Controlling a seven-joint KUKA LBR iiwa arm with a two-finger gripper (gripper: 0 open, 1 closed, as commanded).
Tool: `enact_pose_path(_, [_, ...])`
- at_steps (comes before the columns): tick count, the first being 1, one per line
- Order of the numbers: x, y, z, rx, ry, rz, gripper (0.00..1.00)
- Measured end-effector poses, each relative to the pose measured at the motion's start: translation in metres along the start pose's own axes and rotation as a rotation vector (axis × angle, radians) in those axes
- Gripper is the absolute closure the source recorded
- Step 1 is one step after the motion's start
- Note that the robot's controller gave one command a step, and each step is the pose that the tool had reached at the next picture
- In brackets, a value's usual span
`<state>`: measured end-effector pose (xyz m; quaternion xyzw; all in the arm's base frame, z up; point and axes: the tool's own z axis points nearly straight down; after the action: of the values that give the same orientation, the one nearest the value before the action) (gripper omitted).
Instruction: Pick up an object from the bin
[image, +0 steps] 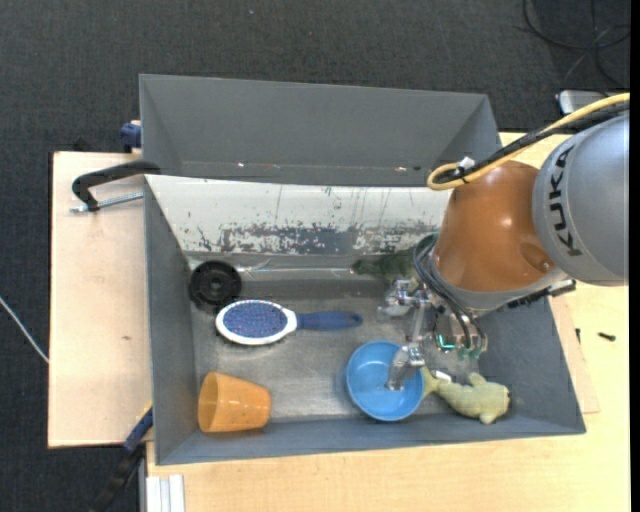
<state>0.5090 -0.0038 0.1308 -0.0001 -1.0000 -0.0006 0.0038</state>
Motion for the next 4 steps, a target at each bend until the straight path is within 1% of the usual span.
enact_pose_path(1, [0.0125,0.0086,0.06,0.0,-0.012,-0.098,0.0])
enact_pose_path(4, [0.0096,0.0097,0.0577,0.001,-0.012,-0.096,0.0])
